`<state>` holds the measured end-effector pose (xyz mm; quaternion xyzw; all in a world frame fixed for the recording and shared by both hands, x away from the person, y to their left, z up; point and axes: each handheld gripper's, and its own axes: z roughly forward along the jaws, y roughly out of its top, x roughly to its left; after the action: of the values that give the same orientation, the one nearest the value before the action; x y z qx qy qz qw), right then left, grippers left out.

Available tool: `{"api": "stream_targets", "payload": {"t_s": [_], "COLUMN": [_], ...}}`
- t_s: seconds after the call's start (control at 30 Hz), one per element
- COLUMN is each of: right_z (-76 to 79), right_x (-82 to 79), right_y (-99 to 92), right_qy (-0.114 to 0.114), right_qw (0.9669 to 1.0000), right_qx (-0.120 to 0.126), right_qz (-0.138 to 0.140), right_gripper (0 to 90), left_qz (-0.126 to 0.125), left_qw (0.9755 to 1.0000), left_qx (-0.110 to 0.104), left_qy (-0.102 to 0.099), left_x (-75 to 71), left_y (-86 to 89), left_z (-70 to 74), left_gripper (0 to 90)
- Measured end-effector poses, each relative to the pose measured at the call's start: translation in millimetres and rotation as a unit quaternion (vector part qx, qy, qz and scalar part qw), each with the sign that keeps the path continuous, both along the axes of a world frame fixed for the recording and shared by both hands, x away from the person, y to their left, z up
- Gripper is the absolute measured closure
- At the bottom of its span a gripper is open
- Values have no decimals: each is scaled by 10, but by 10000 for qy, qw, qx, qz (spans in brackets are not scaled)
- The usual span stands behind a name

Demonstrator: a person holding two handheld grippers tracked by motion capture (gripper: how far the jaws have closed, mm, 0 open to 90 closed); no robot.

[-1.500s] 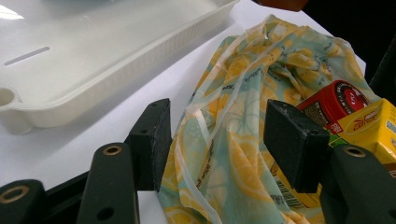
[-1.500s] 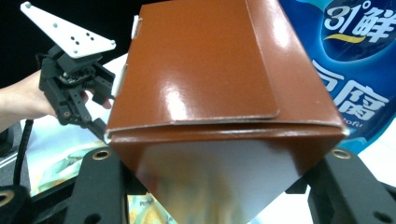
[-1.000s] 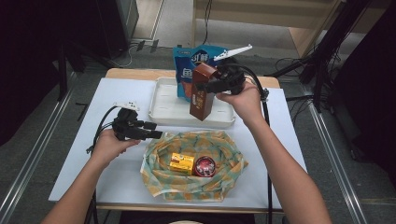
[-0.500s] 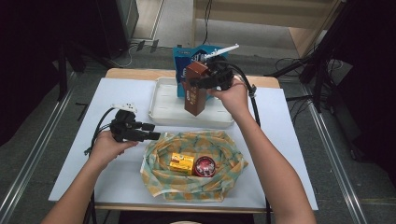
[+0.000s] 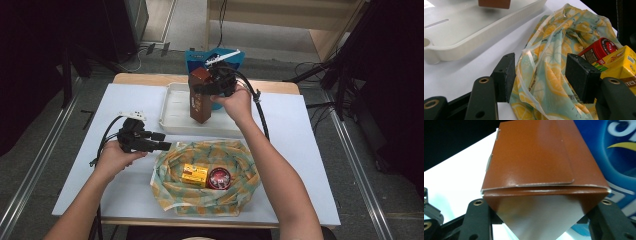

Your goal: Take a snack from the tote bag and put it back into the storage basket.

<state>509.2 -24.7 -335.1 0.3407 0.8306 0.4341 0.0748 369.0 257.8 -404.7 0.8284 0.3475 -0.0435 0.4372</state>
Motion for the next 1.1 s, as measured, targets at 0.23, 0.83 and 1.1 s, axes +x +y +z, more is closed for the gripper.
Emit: {"api": "stream_targets", "payload": {"t_s": [0.23, 0.83, 1.1], "right_z": [-147, -227, -253], "right_x": [-6, -89, -122], "right_y": [138, 132, -7], "right_qy": [76, -85, -7], "right_qw": [9999, 9997, 9998], "right_qx": [-52, -118, -28], "right_qz": [72, 213, 222], "right_gripper": [434, 436, 436], "left_qz": [-5, -2, -6], "left_qw": [10000, 10000, 10000], "left_qx": [35, 14, 43], "left_qy": [13, 17, -31], "left_x": [0, 0, -10], "left_y": [-2, 1, -10], "left_z": [-7, -8, -2], "left_gripper": [419, 419, 420]}}
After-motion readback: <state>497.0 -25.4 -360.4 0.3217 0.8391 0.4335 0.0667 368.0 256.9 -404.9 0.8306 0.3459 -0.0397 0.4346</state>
